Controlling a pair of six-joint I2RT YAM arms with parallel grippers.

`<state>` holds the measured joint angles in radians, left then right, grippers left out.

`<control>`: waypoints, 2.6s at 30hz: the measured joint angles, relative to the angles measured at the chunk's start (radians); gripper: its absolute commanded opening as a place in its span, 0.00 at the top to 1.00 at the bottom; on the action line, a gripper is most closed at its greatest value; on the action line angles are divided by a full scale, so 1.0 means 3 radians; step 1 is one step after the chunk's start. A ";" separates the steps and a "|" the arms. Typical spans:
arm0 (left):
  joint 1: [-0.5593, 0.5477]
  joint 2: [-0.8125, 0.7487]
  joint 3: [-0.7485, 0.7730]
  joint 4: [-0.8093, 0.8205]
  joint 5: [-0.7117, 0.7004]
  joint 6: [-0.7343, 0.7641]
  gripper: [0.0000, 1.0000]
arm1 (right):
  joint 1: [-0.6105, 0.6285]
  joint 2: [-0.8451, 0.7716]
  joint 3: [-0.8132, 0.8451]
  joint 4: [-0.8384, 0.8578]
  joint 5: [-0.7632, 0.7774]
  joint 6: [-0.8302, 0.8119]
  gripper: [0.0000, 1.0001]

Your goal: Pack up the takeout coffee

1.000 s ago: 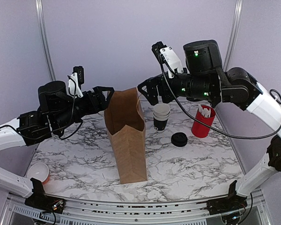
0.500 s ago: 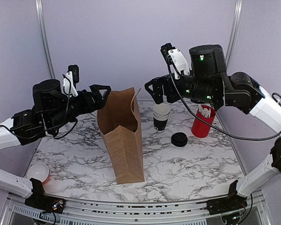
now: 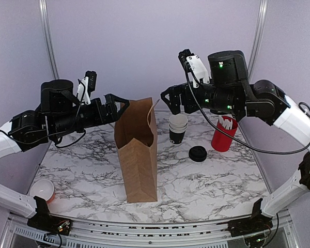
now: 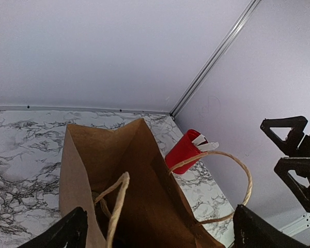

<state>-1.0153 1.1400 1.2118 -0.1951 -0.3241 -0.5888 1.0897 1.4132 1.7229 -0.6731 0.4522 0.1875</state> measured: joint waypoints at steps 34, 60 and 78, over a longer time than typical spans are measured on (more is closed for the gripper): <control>0.0130 -0.0422 -0.0005 -0.0242 -0.0462 0.0094 0.01 | -0.1239 -0.0650 -0.1074 0.0074 -0.0308 0.0296 0.01; 0.0336 -0.0425 -0.0085 -0.0262 -0.0317 0.0028 0.01 | -0.3104 -0.0605 -0.1751 0.0202 -0.1333 0.0230 0.51; 0.0384 -0.0453 -0.0122 -0.0268 -0.0257 0.0003 0.01 | -0.3179 -0.0397 -0.1888 0.0345 -0.1422 0.0220 0.74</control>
<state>-0.9001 1.0042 1.1751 -0.2756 -0.4011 -0.5880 0.1360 1.2942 1.1564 -0.5697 0.0257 0.2535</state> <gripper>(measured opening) 0.993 0.323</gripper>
